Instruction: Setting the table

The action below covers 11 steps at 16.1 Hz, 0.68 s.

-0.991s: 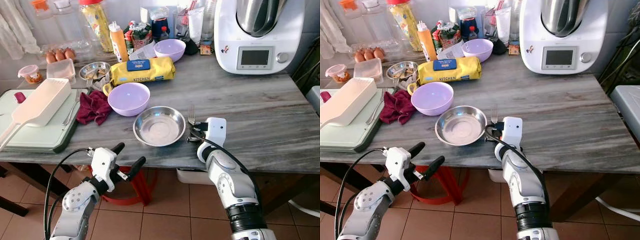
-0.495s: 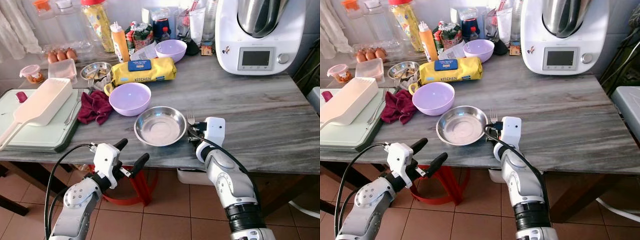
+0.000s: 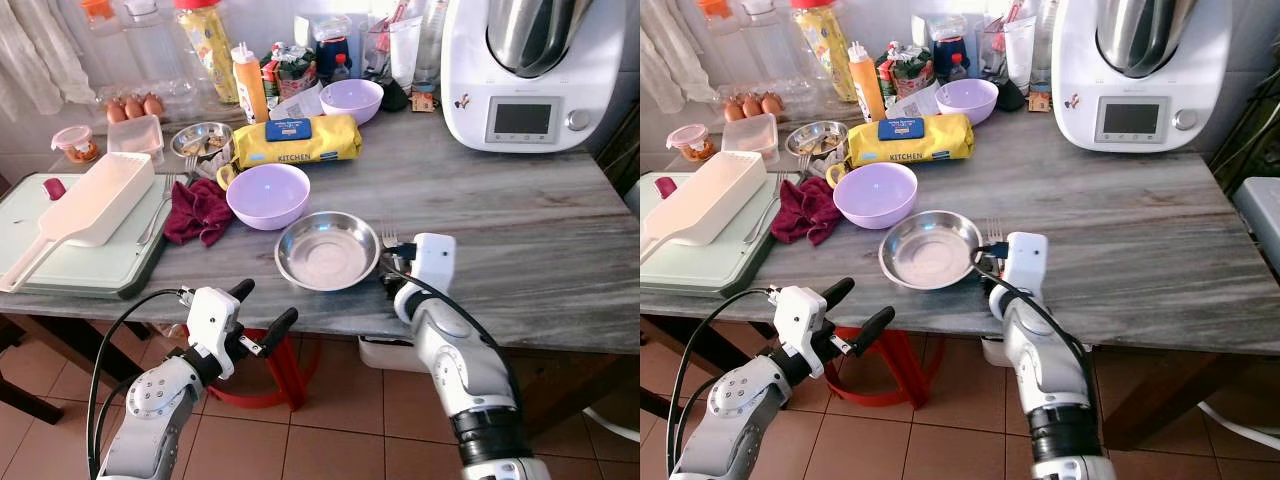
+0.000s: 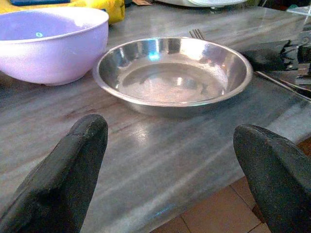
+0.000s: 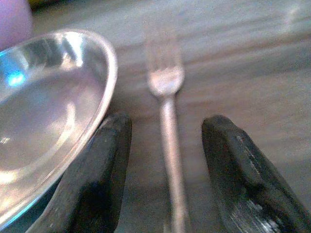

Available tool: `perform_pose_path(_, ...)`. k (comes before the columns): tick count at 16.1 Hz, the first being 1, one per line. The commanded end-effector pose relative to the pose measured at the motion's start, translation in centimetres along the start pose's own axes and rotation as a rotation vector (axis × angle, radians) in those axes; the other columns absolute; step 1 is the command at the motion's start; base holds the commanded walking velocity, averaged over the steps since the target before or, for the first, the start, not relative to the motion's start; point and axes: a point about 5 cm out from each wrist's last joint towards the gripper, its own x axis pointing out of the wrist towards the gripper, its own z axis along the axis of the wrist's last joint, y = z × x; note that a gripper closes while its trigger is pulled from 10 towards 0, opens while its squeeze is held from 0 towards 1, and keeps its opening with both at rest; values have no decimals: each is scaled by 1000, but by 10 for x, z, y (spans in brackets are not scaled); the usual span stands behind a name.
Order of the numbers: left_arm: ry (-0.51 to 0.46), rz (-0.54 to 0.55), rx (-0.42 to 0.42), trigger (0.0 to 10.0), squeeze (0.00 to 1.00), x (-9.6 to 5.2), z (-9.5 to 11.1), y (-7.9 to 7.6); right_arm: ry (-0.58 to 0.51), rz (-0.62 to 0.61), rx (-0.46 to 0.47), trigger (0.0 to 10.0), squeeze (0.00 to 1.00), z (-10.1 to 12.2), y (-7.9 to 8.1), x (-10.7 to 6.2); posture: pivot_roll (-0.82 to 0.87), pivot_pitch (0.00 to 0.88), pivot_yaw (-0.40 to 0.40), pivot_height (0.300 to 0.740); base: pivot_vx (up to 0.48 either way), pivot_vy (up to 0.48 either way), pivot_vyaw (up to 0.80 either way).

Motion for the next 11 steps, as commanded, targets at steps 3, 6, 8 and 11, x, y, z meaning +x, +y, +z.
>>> perform_pose_path(3,11,-4,21,10000,0,-2,2,0,-137,-8,-25,10000,1000,21,-4,-8,-107,66,100,740,0,0,0)
perform_pose_path(6,11,-8,21,10000,0,-1,2,0,-183,-30,-23,10000,1000,29,-6,-12,-110,66,103,740,0,0,0)
perform_pose_path(8,12,-9,22,10000,0,-1,2,0,-240,-42,-33,10000,1000,35,-7,-16,-108,66,100,740,0,0,0)
perform_pose_path(11,8,-6,23,10000,0,-1,4,0,-366,-40,-99,10000,1000,53,-5,-26,-104,66,98,740,0,0,0)
